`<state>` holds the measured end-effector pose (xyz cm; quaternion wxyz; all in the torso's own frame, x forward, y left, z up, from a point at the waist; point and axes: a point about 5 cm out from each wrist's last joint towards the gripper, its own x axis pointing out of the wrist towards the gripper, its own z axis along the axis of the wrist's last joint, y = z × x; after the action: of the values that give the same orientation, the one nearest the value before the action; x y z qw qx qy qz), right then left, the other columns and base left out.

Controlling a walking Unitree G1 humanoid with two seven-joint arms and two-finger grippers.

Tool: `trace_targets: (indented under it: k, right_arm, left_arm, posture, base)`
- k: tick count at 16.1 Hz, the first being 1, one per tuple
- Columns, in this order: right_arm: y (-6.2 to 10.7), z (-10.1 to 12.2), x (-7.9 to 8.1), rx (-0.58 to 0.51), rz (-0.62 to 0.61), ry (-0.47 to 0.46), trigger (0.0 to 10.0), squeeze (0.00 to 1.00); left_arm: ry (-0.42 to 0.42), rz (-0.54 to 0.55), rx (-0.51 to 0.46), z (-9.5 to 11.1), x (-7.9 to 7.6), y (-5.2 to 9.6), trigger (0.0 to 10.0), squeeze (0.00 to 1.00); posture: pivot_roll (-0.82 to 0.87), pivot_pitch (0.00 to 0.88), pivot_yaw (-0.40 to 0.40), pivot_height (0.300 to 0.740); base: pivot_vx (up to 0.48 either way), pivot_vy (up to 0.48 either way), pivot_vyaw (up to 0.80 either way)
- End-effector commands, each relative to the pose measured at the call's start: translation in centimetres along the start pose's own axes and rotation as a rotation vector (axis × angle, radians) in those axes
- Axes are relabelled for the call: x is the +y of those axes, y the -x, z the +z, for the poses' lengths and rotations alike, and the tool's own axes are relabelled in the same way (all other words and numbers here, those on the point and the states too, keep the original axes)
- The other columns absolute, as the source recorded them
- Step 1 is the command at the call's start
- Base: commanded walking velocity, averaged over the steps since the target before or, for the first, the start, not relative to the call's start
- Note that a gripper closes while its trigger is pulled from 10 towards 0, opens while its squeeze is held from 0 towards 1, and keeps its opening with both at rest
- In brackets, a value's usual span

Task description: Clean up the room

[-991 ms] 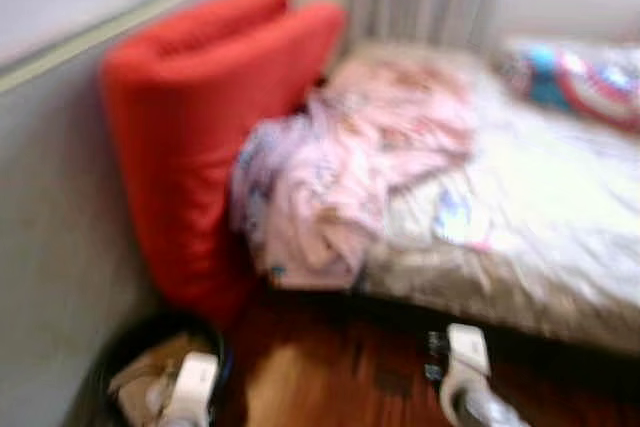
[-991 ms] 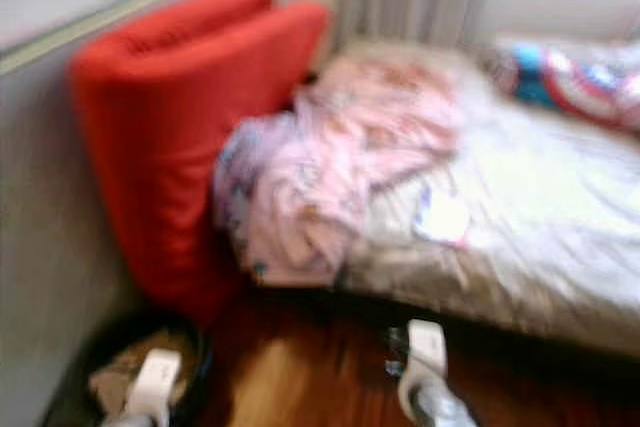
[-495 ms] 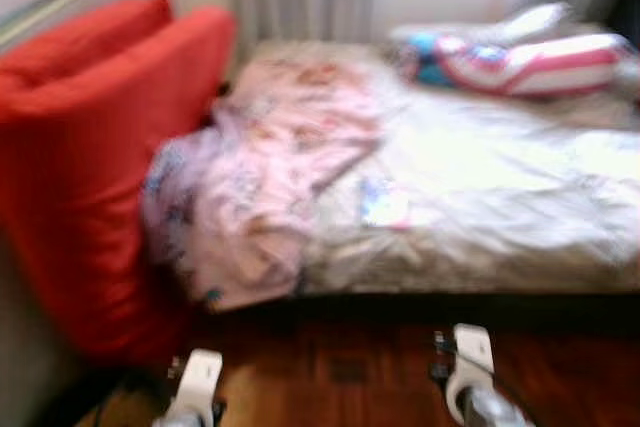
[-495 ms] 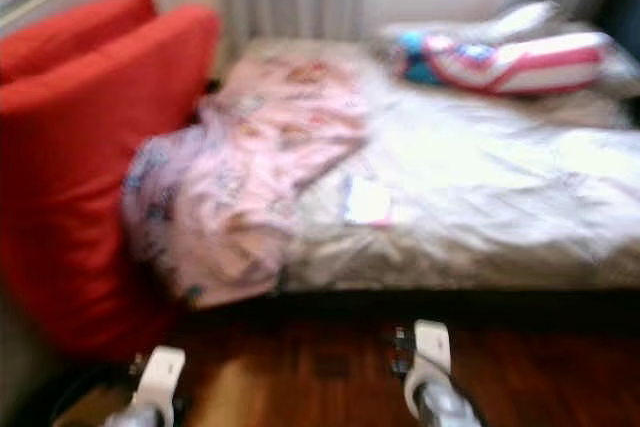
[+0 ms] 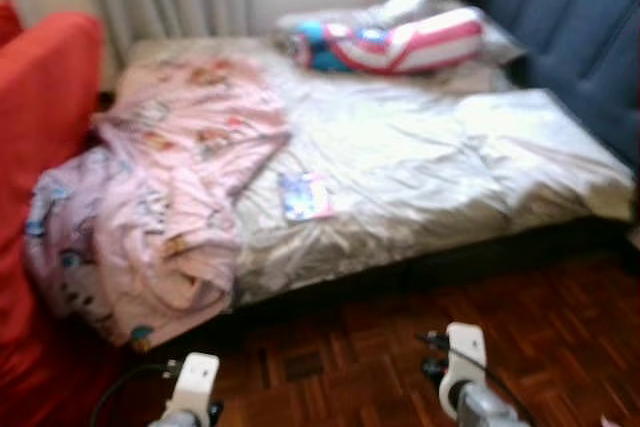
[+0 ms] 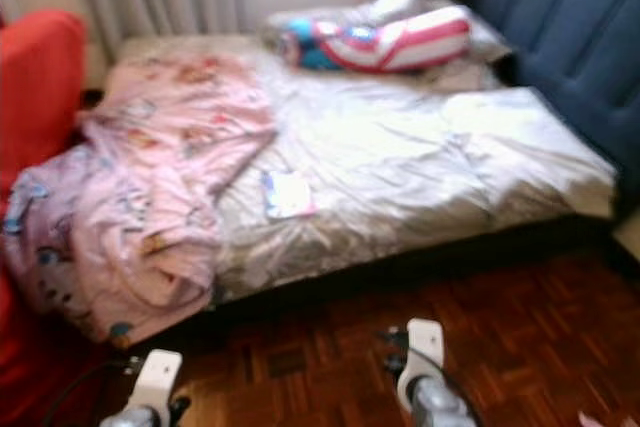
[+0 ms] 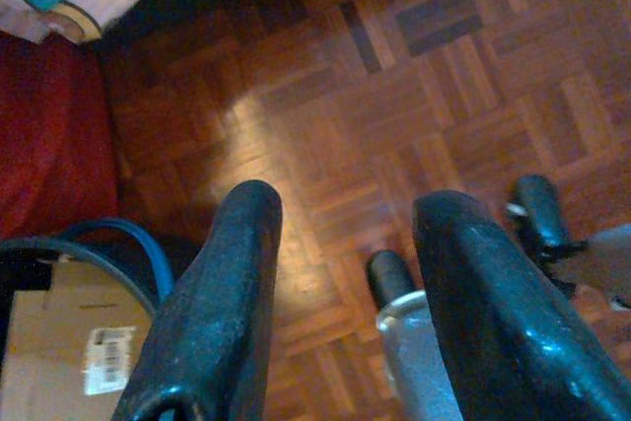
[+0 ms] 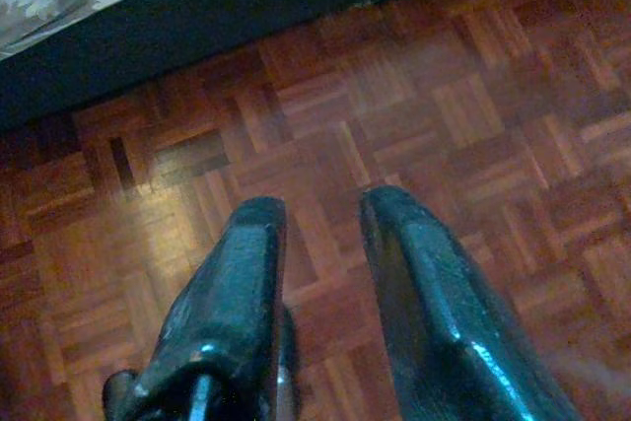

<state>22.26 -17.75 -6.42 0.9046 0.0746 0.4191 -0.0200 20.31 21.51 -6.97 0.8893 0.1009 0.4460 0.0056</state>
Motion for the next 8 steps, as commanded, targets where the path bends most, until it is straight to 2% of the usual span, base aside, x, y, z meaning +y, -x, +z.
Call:
trace_targets:
  k: [1,8]
  right_arm:
    - [0.11,0.00,-0.68,-0.007,-0.021,-0.001,10.0,0.00]
    - [0.05,-0.03,-0.12,-0.024,-0.014,-0.029,10.0,0.00]
  left_arm:
    - [-0.003,-0.012,0.014,-0.31,-0.51,0.01,10.0,0.00]
    - [-0.011,-0.006,0.014,-0.36,-0.03,0.05,10.0,0.00]
  posture:
    - [-0.14,0.000,-0.036,0.740]
    - [-0.12,0.000,-0.004,0.740]
  base:
    - [0.000,0.000,0.00]
    - [0.000,0.000,0.00]
